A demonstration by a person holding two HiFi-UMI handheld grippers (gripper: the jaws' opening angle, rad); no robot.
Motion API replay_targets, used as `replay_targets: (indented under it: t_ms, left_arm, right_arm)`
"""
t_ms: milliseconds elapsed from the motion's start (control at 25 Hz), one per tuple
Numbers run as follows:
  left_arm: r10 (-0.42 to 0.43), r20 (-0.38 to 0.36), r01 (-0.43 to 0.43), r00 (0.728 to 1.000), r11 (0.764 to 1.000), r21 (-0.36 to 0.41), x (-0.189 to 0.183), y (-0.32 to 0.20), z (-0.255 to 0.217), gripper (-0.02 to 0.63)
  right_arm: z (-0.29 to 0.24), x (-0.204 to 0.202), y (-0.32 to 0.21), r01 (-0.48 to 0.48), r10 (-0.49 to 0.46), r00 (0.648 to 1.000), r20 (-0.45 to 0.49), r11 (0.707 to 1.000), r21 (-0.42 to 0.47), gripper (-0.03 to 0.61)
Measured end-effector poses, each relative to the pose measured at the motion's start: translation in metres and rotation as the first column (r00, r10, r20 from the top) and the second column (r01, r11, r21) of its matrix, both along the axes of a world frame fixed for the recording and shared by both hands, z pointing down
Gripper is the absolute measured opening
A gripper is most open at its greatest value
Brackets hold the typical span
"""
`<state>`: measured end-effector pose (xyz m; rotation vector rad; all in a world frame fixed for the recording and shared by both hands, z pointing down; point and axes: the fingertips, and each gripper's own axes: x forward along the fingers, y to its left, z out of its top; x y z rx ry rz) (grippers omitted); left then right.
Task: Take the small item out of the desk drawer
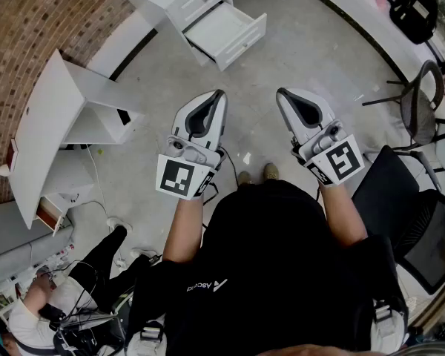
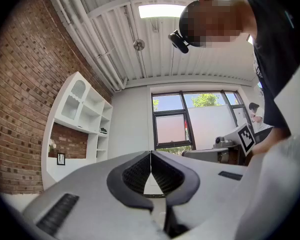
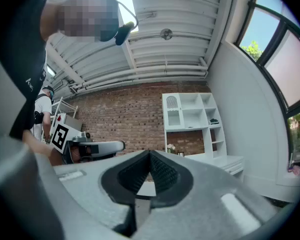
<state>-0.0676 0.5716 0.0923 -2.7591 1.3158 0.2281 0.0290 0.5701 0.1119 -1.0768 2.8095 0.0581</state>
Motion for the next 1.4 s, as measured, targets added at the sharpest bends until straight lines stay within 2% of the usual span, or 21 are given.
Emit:
replay_targets:
  t_ms: [480,680,920,1120,1400]
  left_arm:
    - [0.022,-0.026,-0.021,0.999,1.0,0.006,0.024,-0.01,-0.003,0.0]
    - [-0.027,-0.038,0.026,0.999,1.0,-0.01,0.034,-0.027,-0.001,0.009]
    - [-0.069,-0.019,0.068,0.997,0.997,-0.043,0.051,-0.053,0.004,0.114]
    - [-0.087,0.006,0.087,0.996,0.995,-0.057,0.067,-0.074,0.015,0.177]
    - [-0.111,0.048,0.116,0.993,0.988,-0.105,0.067,-0.123,0.039,0.245]
  right_arm:
    - [0.002,0.021,-0.011,0.002,-0.002,1.0,0.006,1.0,0.0,0.002]
    - [0.004,0.04,-0.02,0.008,-0.008,1.0,0.013,1.0,0.001,0.002]
    - [0.004,0.059,-0.039,0.029,-0.03,0.999,0.017,1.0,0.004,0.002]
    - [0.012,0.074,-0.053,0.053,-0.053,0.999,0.004,0.998,0.021,0.002]
    - [0.025,0.078,-0.099,0.064,-0.064,0.998,-0.022,0.998,0.009,0.002]
